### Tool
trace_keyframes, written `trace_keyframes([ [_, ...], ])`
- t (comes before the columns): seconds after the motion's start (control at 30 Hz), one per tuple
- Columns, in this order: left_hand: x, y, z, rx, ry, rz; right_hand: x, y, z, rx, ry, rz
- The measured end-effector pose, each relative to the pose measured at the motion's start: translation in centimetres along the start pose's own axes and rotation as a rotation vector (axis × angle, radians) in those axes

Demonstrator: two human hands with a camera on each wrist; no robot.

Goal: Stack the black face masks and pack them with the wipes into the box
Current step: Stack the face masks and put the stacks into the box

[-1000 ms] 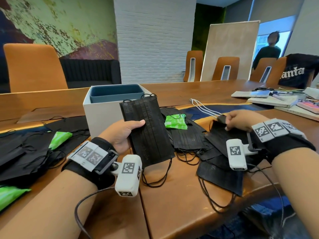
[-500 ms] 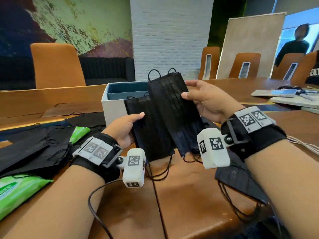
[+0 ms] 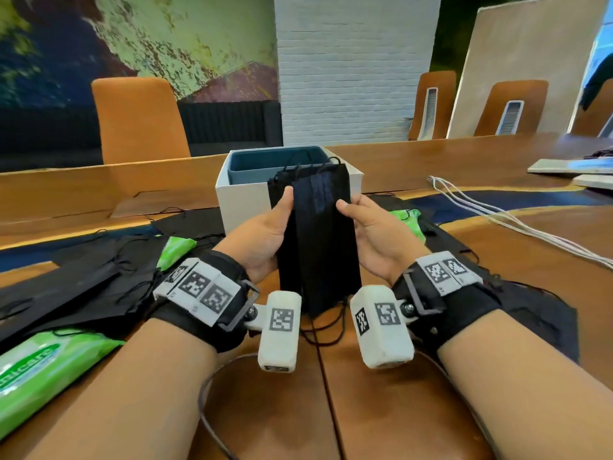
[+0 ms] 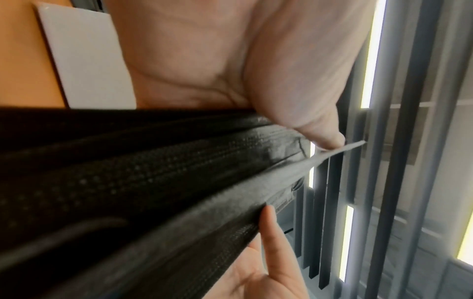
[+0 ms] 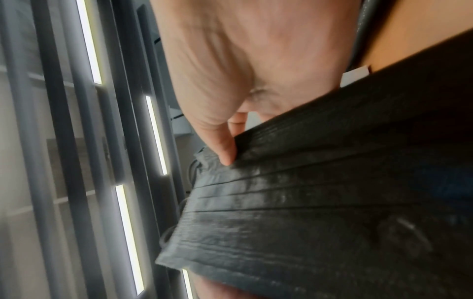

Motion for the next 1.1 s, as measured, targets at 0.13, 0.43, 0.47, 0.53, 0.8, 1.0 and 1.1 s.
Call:
trace_keyframes([
  [0.13, -0.3, -0.8, 0.0, 0.089, -0.002, 0.047, -0.3, 0.0, -0.2, -0.049, -0.006, 0.020],
  [0.43, -0.3, -0.6, 0.4, 0.171, 0.119, -0.025, 0.3, -1.2, -1.2, -0.028, 0.073, -0.144],
  [0.47, -0.2, -0.5, 0.4, 0.171, 0.113, -0.032, 0.4, -1.3, -1.3, -0.027, 0.072, -0.132],
  [0.53, -0.4, -0.5, 0.5, 0.175, 0.101, -0.044, 0.4, -1.2, -1.3, -0.043, 0.062, -0.135],
  [0.8, 0.0, -0.8, -0.1, 0.182, 0.165, 0.015, 0.8, 0.2, -1.9, -0.100, 0.070, 0.072],
  [1.0, -0.7, -1.0, 0.3, 0.151, 0.080, -0.060, 1.6, -0.6, -2.5, -0.082, 0.134, 0.006],
  [1.1, -0.3, -0.4, 0.3, 0.120, 0.100, -0.049, 1.8, -1.0, -2.6, -0.099, 0.148, -0.063],
])
Point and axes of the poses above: each hand's wrist, its own z-axis towards the middle knuckle, its own x-axis out of the palm, y = z × x, the point moved 8 cm from there along z, towards the middle knuckle, and after that the axes turned 12 degrees about -y, right-handed, at the moved point
